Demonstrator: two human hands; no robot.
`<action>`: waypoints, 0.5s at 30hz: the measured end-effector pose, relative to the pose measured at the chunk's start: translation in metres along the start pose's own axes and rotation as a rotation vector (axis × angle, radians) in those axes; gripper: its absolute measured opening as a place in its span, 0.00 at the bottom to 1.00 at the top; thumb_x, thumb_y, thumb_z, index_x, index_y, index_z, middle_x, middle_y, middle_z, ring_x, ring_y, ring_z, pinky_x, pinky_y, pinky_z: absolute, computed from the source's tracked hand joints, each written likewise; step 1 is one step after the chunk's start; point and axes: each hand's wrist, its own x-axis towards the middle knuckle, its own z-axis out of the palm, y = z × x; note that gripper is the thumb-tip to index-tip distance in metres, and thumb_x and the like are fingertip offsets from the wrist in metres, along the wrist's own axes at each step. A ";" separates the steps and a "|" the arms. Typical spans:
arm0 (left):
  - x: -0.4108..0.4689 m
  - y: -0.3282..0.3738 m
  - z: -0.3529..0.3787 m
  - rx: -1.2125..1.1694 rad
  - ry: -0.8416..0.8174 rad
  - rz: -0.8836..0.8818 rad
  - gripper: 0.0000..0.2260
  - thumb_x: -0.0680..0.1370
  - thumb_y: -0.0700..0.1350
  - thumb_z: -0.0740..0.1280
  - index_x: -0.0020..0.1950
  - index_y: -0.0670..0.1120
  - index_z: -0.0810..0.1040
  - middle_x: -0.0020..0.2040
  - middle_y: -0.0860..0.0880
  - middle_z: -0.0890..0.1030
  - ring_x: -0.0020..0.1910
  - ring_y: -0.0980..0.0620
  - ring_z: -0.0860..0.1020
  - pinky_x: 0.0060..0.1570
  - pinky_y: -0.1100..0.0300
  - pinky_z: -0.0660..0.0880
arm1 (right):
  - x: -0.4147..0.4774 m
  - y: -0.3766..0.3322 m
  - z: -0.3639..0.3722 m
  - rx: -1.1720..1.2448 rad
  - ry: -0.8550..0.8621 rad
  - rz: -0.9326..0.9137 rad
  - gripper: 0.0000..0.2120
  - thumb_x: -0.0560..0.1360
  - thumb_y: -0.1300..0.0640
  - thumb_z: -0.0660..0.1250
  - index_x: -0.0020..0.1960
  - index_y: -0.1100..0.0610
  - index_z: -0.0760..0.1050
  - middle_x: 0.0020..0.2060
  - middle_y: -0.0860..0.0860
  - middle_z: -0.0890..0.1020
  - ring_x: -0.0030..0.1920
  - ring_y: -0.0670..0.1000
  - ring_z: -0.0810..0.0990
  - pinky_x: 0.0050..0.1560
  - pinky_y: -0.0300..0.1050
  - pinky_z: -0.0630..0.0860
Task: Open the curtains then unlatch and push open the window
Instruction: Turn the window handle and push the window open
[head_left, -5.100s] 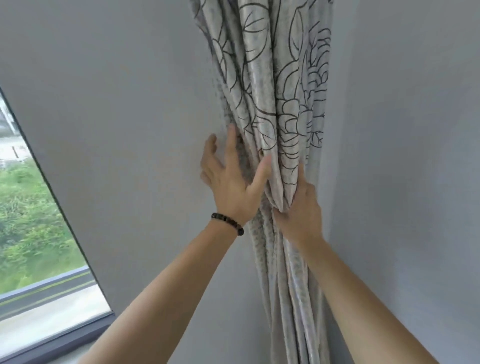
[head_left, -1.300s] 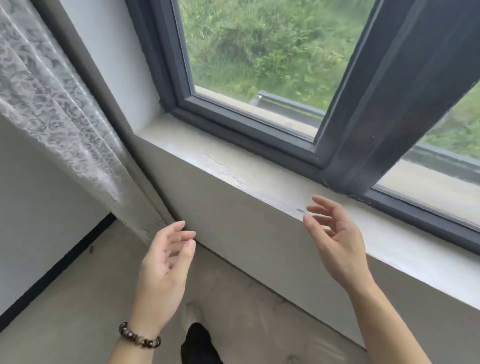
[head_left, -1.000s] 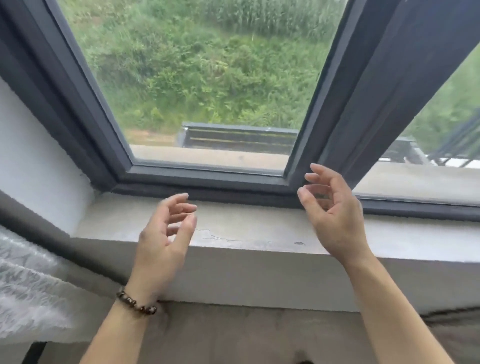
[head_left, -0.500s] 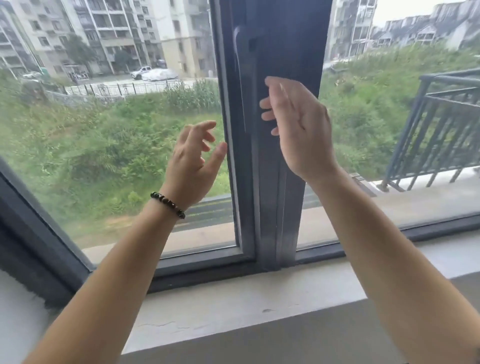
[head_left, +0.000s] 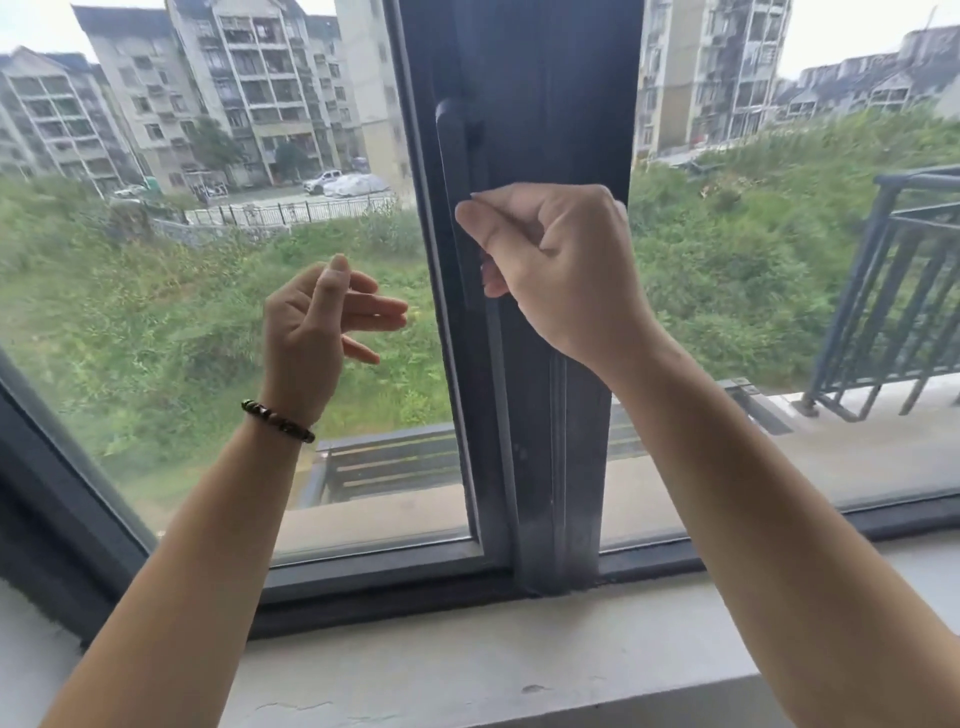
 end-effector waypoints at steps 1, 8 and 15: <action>0.001 -0.001 -0.001 -0.004 -0.021 0.010 0.15 0.83 0.50 0.56 0.46 0.45 0.77 0.41 0.44 0.86 0.39 0.45 0.86 0.23 0.61 0.77 | 0.000 -0.001 0.000 -0.015 0.016 0.009 0.09 0.80 0.54 0.69 0.54 0.56 0.85 0.26 0.52 0.83 0.27 0.45 0.83 0.37 0.47 0.82; -0.001 -0.008 -0.003 0.025 -0.017 0.140 0.15 0.82 0.52 0.55 0.48 0.44 0.76 0.37 0.43 0.85 0.33 0.43 0.84 0.20 0.60 0.74 | -0.004 -0.019 0.035 0.288 0.042 0.225 0.07 0.80 0.57 0.69 0.53 0.59 0.83 0.35 0.55 0.85 0.33 0.52 0.87 0.41 0.55 0.86; 0.003 0.028 0.004 -0.026 -0.188 0.154 0.13 0.82 0.50 0.54 0.53 0.44 0.75 0.41 0.47 0.83 0.35 0.46 0.83 0.23 0.58 0.73 | 0.004 -0.026 0.002 -0.041 -0.012 0.147 0.13 0.80 0.50 0.69 0.47 0.58 0.85 0.34 0.52 0.86 0.31 0.47 0.86 0.31 0.40 0.82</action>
